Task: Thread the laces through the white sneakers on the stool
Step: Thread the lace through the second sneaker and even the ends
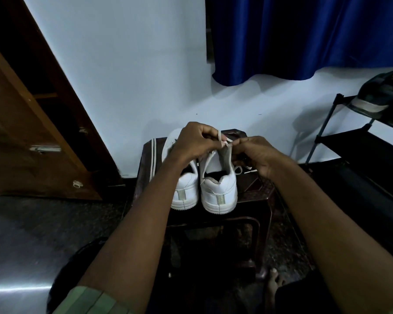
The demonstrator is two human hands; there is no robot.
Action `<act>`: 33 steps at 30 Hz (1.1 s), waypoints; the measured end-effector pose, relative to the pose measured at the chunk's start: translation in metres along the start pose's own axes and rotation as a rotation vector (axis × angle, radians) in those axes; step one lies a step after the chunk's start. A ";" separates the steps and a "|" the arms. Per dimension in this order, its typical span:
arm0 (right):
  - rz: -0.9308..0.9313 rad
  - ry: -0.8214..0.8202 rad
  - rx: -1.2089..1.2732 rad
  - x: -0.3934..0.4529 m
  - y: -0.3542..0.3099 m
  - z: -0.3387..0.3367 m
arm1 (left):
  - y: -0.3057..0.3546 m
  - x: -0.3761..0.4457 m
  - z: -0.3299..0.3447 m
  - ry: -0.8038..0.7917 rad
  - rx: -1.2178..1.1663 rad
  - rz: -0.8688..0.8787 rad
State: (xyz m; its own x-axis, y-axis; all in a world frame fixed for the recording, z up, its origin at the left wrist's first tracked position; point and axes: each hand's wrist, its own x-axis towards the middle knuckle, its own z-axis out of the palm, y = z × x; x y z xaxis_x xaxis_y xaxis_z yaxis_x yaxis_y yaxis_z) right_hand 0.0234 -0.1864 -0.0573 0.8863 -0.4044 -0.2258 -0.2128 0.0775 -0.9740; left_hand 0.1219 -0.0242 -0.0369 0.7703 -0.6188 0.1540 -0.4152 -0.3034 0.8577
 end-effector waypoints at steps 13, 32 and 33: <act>0.096 0.021 0.671 0.004 -0.015 -0.022 | 0.022 0.001 -0.021 0.293 -0.706 -0.299; 0.010 0.003 0.260 0.003 -0.015 -0.021 | 0.009 0.003 -0.022 0.397 0.177 0.084; -0.001 0.048 0.079 0.000 -0.014 -0.020 | 0.009 0.003 -0.020 0.360 0.165 0.083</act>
State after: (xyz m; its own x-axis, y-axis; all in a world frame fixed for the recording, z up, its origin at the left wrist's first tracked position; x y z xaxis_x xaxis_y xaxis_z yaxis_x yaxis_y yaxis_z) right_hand 0.0185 -0.2058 -0.0437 0.8655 -0.4472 -0.2256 -0.1773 0.1477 -0.9730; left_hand 0.1300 -0.0139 -0.0189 0.8389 -0.3620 0.4064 -0.5328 -0.3937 0.7491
